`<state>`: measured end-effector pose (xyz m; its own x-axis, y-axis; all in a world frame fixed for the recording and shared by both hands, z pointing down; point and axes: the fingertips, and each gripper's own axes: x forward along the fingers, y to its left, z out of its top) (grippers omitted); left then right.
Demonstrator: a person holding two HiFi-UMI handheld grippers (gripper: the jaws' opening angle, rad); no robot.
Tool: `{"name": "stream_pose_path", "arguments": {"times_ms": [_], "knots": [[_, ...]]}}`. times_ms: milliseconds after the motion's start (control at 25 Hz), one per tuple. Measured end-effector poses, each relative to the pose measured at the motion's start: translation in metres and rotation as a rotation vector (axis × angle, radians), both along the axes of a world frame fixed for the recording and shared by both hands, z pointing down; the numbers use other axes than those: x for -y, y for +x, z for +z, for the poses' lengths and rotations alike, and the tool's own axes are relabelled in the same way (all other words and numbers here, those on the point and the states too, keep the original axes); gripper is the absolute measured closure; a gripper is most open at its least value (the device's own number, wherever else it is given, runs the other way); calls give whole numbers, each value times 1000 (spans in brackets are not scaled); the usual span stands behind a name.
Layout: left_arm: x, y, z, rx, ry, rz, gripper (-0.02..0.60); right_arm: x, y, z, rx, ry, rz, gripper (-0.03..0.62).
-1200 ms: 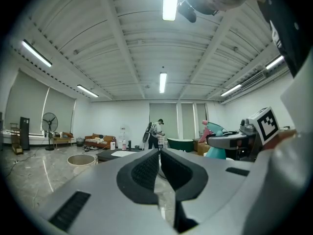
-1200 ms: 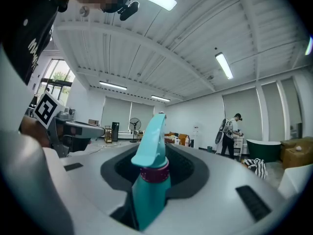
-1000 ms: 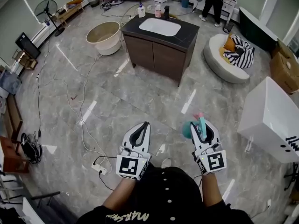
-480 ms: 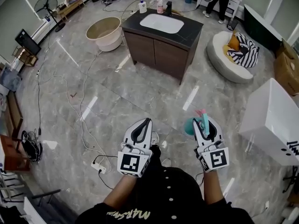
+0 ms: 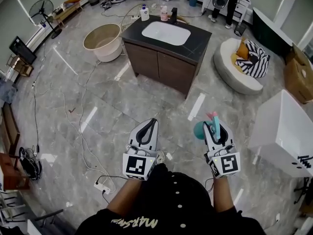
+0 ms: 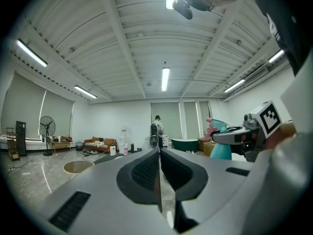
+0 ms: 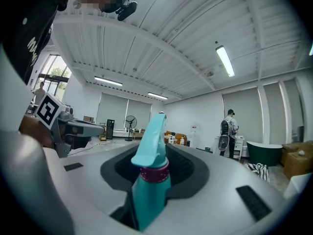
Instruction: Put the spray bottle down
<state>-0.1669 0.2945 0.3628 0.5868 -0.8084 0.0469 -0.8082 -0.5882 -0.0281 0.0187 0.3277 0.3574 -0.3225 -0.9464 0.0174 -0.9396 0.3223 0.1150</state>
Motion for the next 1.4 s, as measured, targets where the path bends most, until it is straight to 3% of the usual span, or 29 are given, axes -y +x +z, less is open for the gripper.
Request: {"name": "stream_pose_path", "arguments": {"times_ms": [440,720,1040,1400], "knots": [[108,-26,5,-17,-17,-1,560,109,-9,4,1,-2,38,468],[164,-33,14,-11,-30,7,560,152,10,17,7,-26,104,468],[225,-16,29,-2,-48,3,560,208,35,32,7,-42,127,468],[330,15,29,13,-40,-59,560,322,84,29,9,-17,104,468]]}}
